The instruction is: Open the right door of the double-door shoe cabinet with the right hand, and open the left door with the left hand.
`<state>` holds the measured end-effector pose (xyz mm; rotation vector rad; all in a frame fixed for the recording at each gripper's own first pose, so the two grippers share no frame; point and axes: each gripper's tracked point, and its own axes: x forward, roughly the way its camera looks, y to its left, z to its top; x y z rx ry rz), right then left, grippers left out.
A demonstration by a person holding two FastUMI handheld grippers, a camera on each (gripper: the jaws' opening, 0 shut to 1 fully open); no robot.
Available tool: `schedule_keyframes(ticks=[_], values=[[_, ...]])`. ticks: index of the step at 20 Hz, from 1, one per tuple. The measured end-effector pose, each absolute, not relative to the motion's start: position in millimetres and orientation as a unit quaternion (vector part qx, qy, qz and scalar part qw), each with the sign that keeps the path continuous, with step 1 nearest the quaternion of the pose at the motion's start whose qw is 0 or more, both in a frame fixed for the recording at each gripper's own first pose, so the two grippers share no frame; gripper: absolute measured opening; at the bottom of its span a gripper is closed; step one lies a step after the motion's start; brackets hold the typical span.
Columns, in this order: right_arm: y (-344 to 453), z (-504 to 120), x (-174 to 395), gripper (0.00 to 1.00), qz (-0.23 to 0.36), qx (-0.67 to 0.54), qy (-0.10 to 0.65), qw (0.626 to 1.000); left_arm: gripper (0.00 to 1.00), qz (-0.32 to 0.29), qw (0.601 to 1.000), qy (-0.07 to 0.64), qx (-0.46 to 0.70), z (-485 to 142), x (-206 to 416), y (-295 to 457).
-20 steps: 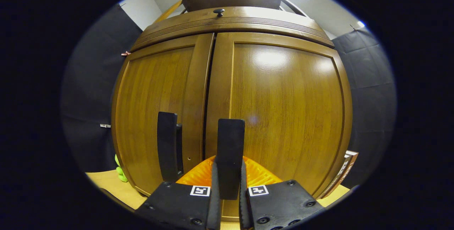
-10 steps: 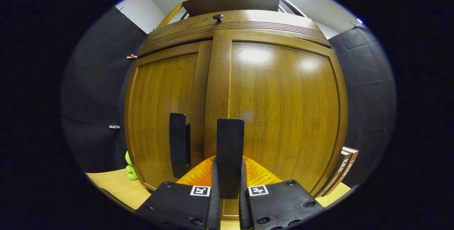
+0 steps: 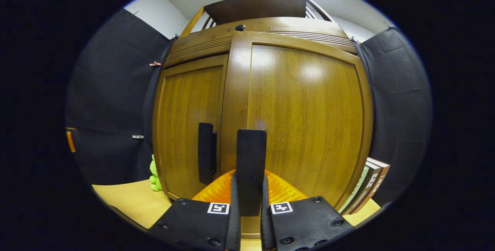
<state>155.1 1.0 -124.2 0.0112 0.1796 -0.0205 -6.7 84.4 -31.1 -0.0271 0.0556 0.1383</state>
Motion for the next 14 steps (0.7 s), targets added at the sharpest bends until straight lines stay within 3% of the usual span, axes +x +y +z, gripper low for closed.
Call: schedule_keyframes(ticks=[2, 4, 11, 12, 14], values=[[-0.5, -120.8, 143.4, 0.24, -0.001, 0.008, 0.09, 0.996, 0.91, 0.059, 0.998, 0.028, -0.015, -31.2, -1.7, 72.7], [-2.9, -116.1, 131.3, 0.24, 0.01, 0.008, 0.091, 0.996, 0.87, 0.049, 0.998, 0.029, -0.016, -31.8, 3.7, 61.2], [-22.6, -99.4, 81.4, 0.24, 0.036, 0.005, 0.095, 0.995, 0.9, -0.003, 1.0, 0.019, -0.019, -27.4, 15.5, 1.8], [-26.6, -96.8, 74.3, 0.2, 0.039, 0.006, 0.096, 0.995, 0.9, -0.014, 1.0, 0.015, -0.021, -24.9, 17.1, -9.4], [-36.6, -92.1, 60.5, 0.24, 0.043, 0.009, 0.099, 0.994, 0.9, -0.036, 0.999, 0.011, -0.022, -24.5, 19.9, -30.9]])
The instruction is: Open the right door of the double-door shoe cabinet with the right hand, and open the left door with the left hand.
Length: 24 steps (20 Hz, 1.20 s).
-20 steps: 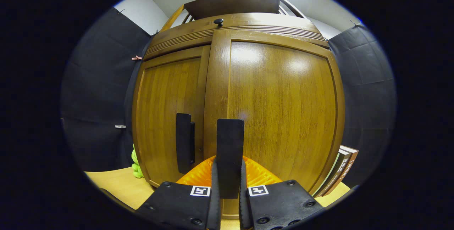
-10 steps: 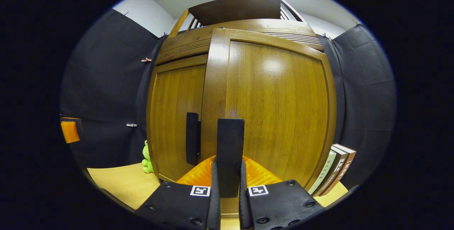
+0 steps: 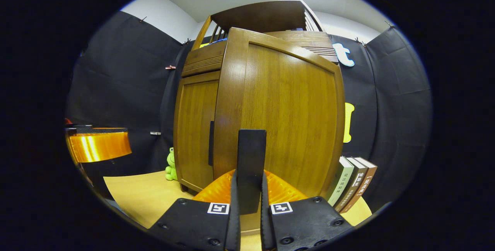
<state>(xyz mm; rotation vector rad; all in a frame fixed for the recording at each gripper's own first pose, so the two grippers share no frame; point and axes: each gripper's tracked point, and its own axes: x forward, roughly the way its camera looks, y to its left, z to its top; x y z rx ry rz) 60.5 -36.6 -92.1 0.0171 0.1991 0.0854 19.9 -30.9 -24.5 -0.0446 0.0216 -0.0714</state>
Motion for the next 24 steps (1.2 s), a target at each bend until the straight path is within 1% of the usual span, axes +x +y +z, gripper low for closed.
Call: schedule_keyframes(ticks=[4, 5, 6, 8, 9, 11, 12, 13, 19, 20, 21, 22, 23, 24], values=[[-57.4, -83.1, 34.4, 0.24, 0.04, 0.007, 0.1, 0.994, 0.9, -0.075, 0.997, 0.013, -0.024, -31.2, 26.8, -69.5], [-64.2, -82.0, 28.6, 0.19, 0.037, 0.007, 0.101, 0.994, 0.9, -0.083, 0.996, 0.015, -0.024, -33.2, 28.6, -78.6], [-70.5, -79.8, 22.3, 0.24, 0.032, 0.005, 0.102, 0.994, 0.9, -0.09, 0.996, 0.017, -0.024, -33.3, 30.5, -85.4], [-85.6, -76.2, 11.5, 0.24, 0.019, 0.002, 0.102, 0.995, 0.9, -0.1, 0.994, 0.018, -0.024, -34.0, 33.5, -98.9], [-92.1, -74.4, 6.3, 0.19, 0.013, 0.002, 0.102, 0.995, 0.9, -0.105, 0.994, 0.017, -0.025, -34.3, 35.8, -104.6], [-105.7, -71.4, -2.4, 0.19, 0.001, 0.0, 0.104, 0.995, 0.9, -0.117, 0.992, 0.016, -0.03, -33.9, 38.3, -118.5], [-114.0, -69.6, -7.3, 0.19, -0.008, -0.005, 0.104, 0.994, 0.9, -0.124, 0.992, 0.016, -0.032, -33.7, 38.9, -125.4], [-122.6, -68.6, -10.1, 0.23, -0.019, -0.012, 0.105, 0.994, 0.9, -0.128, 0.991, 0.016, -0.034, -34.4, 39.9, -131.1], [-182.0, -64.4, -27.2, 0.22, -0.095, -0.049, 0.106, 0.989, 0.9, -0.142, 0.989, 0.018, -0.042, -35.4, 45.4, -152.5], [-187.1, -59.9, -30.1, 0.17, -0.099, -0.044, 0.104, 0.989, 0.9, -0.144, 0.988, 0.017, -0.044, -34.4, 45.9, -155.0], [-186.6, -56.6, -31.9, 0.07, -0.101, -0.038, 0.1, 0.989, 0.87, -0.144, 0.988, 0.016, -0.046, -33.8, 47.4, -156.3], [-186.3, -52.8, -32.1, 0.17, -0.103, -0.034, 0.096, 0.989, 0.87, -0.145, 0.988, 0.016, -0.047, -32.8, 48.3, -158.7], [-188.4, -52.4, -32.6, 0.07, -0.108, -0.036, 0.093, 0.989, 0.87, -0.146, 0.988, 0.016, -0.049, -33.6, 48.8, -160.7], [-191.0, -51.0, -35.3, 0.17, -0.116, -0.042, 0.091, 0.988, 0.9, -0.147, 0.988, 0.016, -0.051, -33.8, 49.9, -162.4]])
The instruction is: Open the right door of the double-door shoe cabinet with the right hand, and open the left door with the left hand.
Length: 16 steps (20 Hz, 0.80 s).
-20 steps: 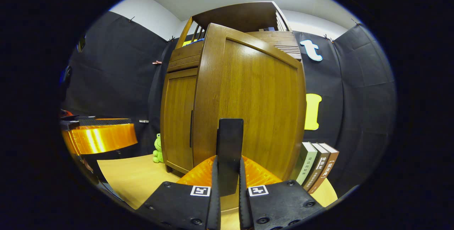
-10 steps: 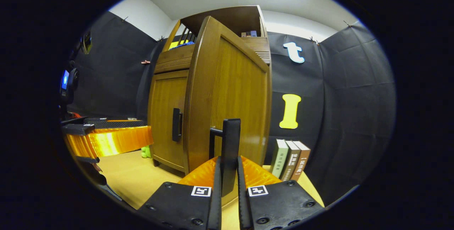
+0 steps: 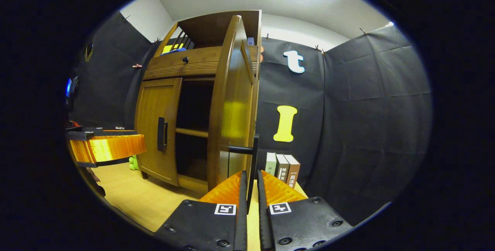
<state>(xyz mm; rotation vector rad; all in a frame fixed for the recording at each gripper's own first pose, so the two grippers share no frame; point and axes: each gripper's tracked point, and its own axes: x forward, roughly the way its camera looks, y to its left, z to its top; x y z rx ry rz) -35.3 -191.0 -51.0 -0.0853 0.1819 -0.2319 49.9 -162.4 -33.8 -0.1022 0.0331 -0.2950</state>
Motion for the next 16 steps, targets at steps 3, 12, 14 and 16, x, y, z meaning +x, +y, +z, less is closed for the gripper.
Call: schedule_keyframes(ticks=[3, 12, 14, 16], values=[[-208.5, -42.4, -50.5, 0.12, -0.137, -0.057, 0.086, 0.985, 0.87, -0.144, 0.988, 0.017, -0.048, -35.3, 51.9, -163.7], [-188.9, -9.3, -75.5, 0.17, -0.13, -0.057, 0.052, 0.989, 0.9, -0.139, 0.989, 0.017, -0.04, -36.6, 51.6, -157.2], [-176.5, -10.1, -71.9, 0.17, -0.112, -0.046, 0.051, 0.991, 0.91, -0.131, 0.991, 0.018, -0.035, -37.9, 53.6, -149.3], [-155.6, -14.9, -66.3, 0.16, -0.08, -0.026, 0.056, 0.995, 0.9, -0.12, 0.992, 0.019, -0.032, -40.5, 55.9, -138.8]])
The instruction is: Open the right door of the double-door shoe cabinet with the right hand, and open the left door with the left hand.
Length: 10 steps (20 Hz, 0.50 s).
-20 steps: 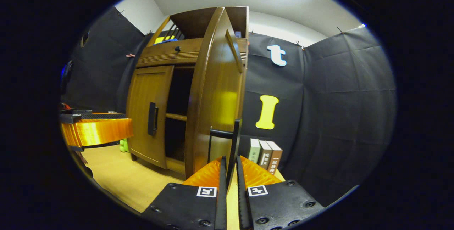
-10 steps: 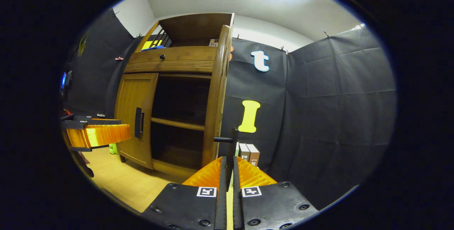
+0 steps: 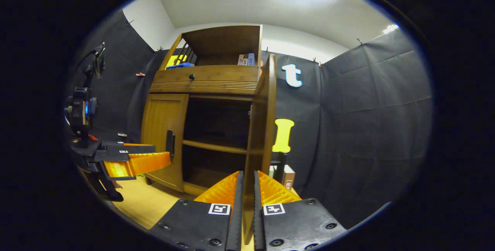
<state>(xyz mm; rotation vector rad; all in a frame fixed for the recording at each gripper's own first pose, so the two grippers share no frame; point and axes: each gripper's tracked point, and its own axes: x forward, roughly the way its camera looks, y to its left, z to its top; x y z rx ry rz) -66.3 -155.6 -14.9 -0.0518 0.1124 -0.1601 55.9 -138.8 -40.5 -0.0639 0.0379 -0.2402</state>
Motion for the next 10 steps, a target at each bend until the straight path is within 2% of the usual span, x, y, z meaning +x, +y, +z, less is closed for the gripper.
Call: schedule_keyframes(ticks=[2, 3, 4, 5, 10], values=[[-136.1, -16.7, -56.6, 0.57, -0.045, -0.009, 0.056, 0.997, 0.94, -0.102, 0.994, 0.012, -0.027, -40.8, 59.0, -124.5], [-128.7, -19.6, -54.6, 0.78, -0.035, -0.006, 0.059, 0.998, 0.87, -0.09, 0.996, 0.007, -0.022, -41.0, 64.3, -116.0], [-125.8, -21.9, -52.6, 0.99, -0.028, -0.009, 0.059, 0.998, 0.87, -0.077, 0.997, 0.004, -0.018, -41.3, 69.9, -106.8], [-121.4, -23.5, -52.0, 0.98, -0.021, -0.015, 0.06, 0.998, 0.9, -0.063, 0.998, 0.002, -0.014, -44.2, 74.6, -96.2], [-97.2, -33.1, -30.3, 0.97, 0.014, -0.015, 0.058, 0.998, 0.9, 0.002, 1.0, -0.028, 0.005, -47.0, 113.0, -47.0]])
